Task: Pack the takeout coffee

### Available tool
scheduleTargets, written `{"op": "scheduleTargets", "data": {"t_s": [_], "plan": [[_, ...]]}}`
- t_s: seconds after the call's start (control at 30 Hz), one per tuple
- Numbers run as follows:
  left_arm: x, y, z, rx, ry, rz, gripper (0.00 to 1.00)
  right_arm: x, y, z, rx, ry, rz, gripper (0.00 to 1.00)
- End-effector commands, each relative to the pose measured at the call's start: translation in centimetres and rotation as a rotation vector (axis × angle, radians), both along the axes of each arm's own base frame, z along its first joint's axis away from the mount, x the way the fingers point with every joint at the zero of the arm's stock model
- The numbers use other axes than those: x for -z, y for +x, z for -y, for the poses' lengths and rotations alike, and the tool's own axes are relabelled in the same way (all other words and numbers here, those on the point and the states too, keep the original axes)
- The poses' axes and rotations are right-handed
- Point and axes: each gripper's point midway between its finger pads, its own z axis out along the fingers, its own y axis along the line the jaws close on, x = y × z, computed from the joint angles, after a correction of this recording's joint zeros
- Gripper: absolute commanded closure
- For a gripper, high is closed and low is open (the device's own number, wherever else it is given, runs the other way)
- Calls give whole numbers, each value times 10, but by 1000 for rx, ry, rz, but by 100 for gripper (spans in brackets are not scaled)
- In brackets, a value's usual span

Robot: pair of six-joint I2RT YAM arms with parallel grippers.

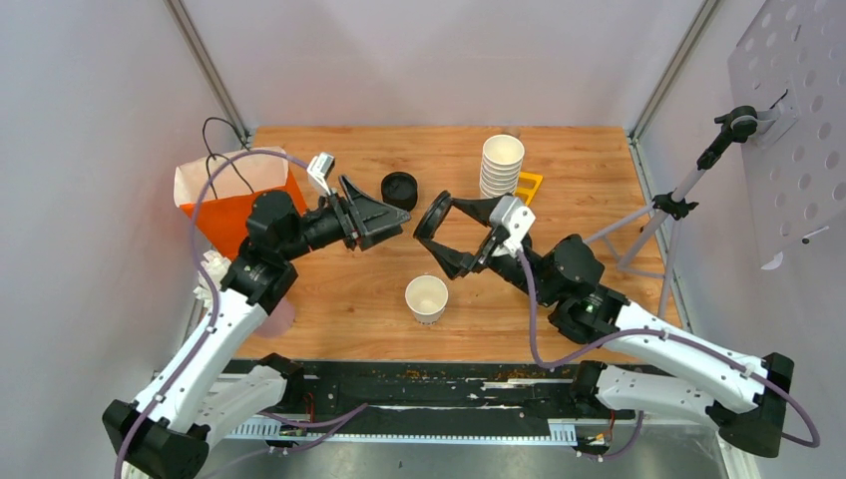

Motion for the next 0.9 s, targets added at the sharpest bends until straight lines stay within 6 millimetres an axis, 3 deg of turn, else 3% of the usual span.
{"op": "scheduleTargets", "data": {"t_s": [0.0, 0.1, 0.23, 0.37, 0.63, 0.87], "plan": [[2, 8, -30, -149, 301, 170, 1, 8, 9, 27, 126, -50, -216, 25], [3, 13, -55, -249, 463, 223, 0, 35, 15, 38, 211, -148, -354, 25], [-14, 14, -95, -412, 619, 314, 0, 63, 20, 48, 313, -264, -531, 23], [-36, 4, -125, -545, 654, 411, 0, 82, 18, 45, 343, -394, -668, 24], [-67, -21, -153, -657, 636, 522, 0, 133, 6, 26, 320, -653, -885, 24], [-66, -31, -161, -672, 645, 529, 0, 175, 5, 9, 318, -843, -1005, 20]]}}
